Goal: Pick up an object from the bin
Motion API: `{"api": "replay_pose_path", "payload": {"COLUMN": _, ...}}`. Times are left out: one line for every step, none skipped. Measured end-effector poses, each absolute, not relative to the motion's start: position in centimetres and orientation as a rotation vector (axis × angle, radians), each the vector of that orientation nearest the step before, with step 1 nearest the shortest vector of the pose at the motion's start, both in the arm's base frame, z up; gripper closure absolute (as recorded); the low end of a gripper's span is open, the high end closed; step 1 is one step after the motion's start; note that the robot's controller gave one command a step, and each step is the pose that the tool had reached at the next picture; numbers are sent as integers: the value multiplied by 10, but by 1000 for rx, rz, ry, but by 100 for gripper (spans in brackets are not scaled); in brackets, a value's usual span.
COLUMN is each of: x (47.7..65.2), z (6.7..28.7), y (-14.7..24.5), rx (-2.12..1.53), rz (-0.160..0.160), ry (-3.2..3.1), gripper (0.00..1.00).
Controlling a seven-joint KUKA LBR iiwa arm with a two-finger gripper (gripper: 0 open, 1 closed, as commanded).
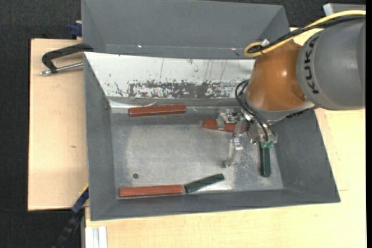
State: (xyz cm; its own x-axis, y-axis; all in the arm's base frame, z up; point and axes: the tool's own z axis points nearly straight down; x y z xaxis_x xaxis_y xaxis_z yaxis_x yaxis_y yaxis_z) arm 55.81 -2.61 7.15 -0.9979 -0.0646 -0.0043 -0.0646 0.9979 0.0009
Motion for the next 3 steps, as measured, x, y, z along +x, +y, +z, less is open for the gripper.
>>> {"api": "replay_pose_path", "payload": {"x": 558, "z": 71, "y": -26, "rx": -102, "rz": 2, "ry": 3136, "gripper": 0}}
{"api": "replay_pose_path", "payload": {"x": 589, "z": 74, "y": -38, "rx": -59, "rz": 3, "ry": 3136, "gripper": 0}}
{"api": "replay_pose_path", "payload": {"x": 601, "z": 76, "y": -59, "rx": -39, "rz": 4, "ry": 3123, "gripper": 100}}
